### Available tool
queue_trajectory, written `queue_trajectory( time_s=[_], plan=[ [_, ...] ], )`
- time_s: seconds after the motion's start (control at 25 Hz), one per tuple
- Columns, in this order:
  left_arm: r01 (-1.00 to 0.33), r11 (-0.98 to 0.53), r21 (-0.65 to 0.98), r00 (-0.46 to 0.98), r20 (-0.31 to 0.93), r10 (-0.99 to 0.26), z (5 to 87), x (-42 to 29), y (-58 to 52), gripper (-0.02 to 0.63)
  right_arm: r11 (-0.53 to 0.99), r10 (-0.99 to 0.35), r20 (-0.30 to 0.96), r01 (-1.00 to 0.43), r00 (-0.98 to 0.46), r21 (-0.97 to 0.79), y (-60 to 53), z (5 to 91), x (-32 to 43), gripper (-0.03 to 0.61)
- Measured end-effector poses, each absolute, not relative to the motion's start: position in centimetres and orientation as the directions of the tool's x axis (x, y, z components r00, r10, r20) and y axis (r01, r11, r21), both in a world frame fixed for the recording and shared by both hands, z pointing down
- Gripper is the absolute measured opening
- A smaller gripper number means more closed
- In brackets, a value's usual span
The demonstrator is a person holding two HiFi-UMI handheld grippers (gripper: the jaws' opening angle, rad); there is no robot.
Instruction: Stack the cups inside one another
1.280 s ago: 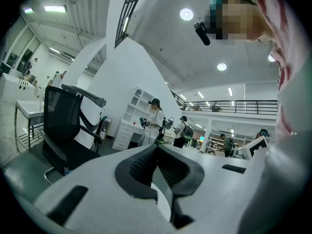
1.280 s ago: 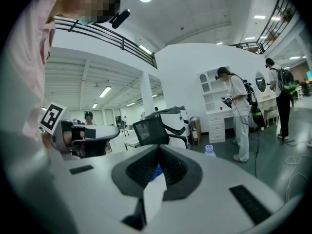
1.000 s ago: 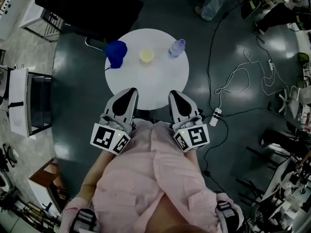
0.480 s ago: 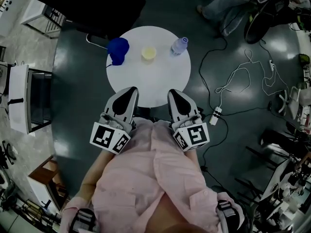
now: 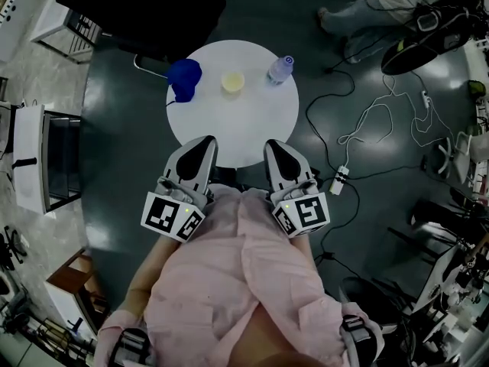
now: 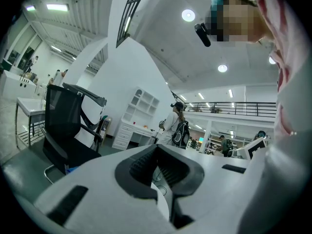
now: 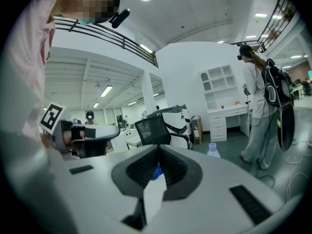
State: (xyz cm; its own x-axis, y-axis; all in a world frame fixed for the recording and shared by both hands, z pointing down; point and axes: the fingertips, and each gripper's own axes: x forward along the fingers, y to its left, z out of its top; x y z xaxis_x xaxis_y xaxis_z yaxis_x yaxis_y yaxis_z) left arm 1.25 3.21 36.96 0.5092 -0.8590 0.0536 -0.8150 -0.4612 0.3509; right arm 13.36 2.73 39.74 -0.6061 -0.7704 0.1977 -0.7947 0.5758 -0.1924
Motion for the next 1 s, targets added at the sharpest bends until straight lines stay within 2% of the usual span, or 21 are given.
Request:
queue_trajectory(
  time_s=[1.0],
  plan=[
    [-0.815,-0.464,0.348,0.503,0.026,-0.864,36.60,0.77,3.98,0.018,0.571,-0.781,0.183,-0.801,-0.597,-0.180,3.44,39.37,13.32,0.031]
  ],
)
